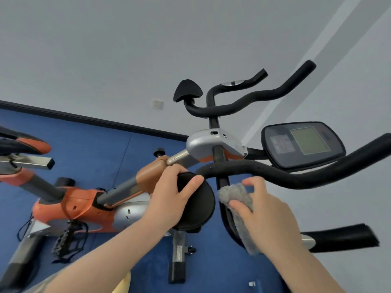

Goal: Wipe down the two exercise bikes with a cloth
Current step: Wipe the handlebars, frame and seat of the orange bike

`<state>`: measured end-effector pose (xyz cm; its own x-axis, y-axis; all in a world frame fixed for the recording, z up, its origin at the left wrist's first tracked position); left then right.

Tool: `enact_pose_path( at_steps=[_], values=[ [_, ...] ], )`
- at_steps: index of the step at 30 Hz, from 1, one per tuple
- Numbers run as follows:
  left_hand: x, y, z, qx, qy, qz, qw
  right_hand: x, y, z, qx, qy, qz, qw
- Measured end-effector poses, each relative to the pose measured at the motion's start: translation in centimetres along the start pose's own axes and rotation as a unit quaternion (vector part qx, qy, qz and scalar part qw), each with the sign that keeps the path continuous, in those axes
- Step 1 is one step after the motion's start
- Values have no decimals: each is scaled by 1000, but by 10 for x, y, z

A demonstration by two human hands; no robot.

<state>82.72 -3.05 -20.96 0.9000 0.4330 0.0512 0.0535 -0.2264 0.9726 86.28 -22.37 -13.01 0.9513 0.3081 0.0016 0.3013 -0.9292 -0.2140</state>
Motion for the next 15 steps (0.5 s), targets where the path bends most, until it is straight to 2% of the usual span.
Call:
enact_pose_path(
  at_steps=[4, 6, 10, 13, 15],
  values=[
    [8, -11, 5, 10, -74, 11, 997, 8, -14, -65, 34, 211, -54, 975],
    [12, -11, 6, 8, -97, 30, 995, 24, -27, -67, 18, 251, -89, 964],
    [13, -13, 8, -33, -109, 36, 993, 51, -39, -18, 13, 167, -104, 980],
    [12, -13, 10, -64, -112, 33, 991, 51, -57, 4, 39, 92, -163, 981],
    [12, -14, 11, -76, -119, 31, 990, 59, -55, 1, 12, 55, -194, 979]
  ],
)
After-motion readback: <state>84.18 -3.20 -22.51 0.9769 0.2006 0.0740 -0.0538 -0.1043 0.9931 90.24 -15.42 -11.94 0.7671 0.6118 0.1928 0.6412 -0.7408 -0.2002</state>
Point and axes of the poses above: each hand's wrist, its own x-axis towards the middle knuckle, its own z-axis out of the palm, y = z × x, the point moved 9 cm from there along x, towards the middle knuckle
